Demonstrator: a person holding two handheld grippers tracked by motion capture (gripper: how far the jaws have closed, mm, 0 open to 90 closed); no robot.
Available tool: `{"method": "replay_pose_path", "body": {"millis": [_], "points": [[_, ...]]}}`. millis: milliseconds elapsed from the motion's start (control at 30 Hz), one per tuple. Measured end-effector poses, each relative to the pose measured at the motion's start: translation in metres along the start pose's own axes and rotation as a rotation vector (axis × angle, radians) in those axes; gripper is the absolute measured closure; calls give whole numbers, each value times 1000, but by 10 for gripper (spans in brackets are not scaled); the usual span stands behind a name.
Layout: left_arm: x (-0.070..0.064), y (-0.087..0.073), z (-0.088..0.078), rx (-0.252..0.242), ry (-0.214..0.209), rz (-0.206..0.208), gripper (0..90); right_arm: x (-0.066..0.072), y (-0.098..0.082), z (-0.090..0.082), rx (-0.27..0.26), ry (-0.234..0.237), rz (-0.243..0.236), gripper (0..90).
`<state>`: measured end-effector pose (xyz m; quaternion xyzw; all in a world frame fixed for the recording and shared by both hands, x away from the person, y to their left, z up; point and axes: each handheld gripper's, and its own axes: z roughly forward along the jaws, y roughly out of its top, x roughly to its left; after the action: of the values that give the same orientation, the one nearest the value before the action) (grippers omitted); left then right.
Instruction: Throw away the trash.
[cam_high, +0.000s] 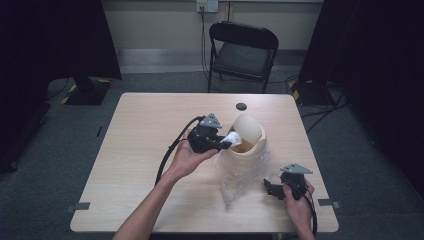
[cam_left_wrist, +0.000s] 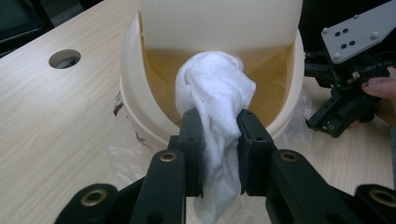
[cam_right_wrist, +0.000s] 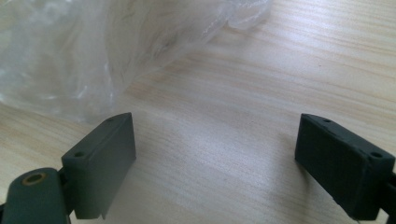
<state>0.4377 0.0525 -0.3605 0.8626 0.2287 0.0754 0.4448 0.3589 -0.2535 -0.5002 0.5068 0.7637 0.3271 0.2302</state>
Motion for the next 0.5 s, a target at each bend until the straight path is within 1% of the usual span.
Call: {"method": "replay_pose_path", "body": {"millis": [67,200,233,267,333,367,433,467,500], "points": [[0,2,3,11,-3,7,743,0,0,0,0,0,1,116],[1,4,8,11,-14,-14,732,0,0,0,0,0,1,116],[1,5,10,13,-21,-15,714,0,0,0,0,0,0,116],[1,6,11,16,-26,-13,714,0,0,0,0,0,0,116],[1,8,15,25,-24,-16,697,0,0,0,0,0,0,116],[0,10,17,27,-18,-6,695,0,0,0,0,0,0,116],[-2,11,20,43,-17,-5,701,0,0,0,0,-1,1,116],[-2,12,22,56,-13,13,701,0,0,0,0,-1,1,116],[-2,13,24,69,-7,15,708,0,0,0,0,0,0,116]]}}
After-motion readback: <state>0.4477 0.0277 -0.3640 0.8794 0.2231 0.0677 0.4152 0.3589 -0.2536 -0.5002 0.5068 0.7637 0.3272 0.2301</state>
